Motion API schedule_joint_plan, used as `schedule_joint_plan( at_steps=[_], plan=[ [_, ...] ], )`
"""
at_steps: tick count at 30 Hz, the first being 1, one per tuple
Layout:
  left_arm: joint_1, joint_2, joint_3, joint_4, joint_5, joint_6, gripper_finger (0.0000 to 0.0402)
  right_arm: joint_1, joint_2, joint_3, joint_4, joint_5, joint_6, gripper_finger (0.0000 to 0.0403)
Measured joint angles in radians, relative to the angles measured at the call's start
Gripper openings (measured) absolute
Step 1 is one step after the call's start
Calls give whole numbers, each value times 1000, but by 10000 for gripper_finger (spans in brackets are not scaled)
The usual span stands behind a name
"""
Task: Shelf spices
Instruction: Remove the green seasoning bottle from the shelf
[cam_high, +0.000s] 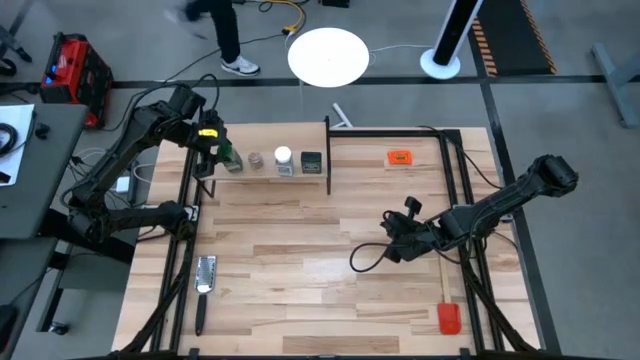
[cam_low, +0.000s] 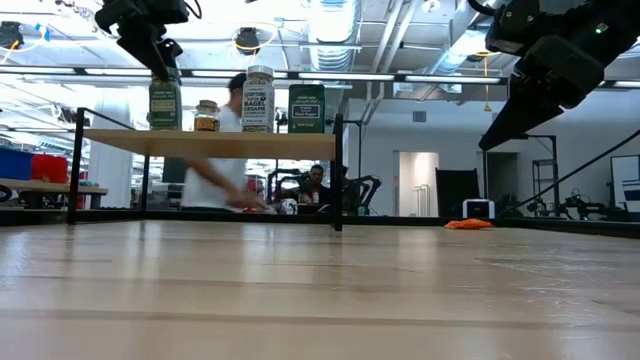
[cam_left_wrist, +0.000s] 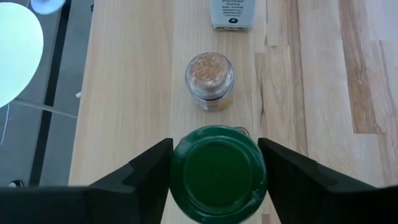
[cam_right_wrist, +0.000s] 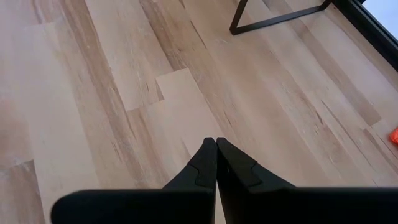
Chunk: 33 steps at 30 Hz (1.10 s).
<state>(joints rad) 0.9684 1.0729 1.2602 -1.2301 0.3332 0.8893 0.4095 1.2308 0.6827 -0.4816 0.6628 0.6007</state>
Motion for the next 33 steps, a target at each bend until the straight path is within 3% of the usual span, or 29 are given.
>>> schedule_joint_plan(
  at_steps=[24,33],
  plan=[
    [0,-7,0,15,-2,-6,221,0,0,0,5,0,-7,13],
    [-16,-7,0,17,-11,6,221,-5,0,0,12,0,-10,36]
  ],
)
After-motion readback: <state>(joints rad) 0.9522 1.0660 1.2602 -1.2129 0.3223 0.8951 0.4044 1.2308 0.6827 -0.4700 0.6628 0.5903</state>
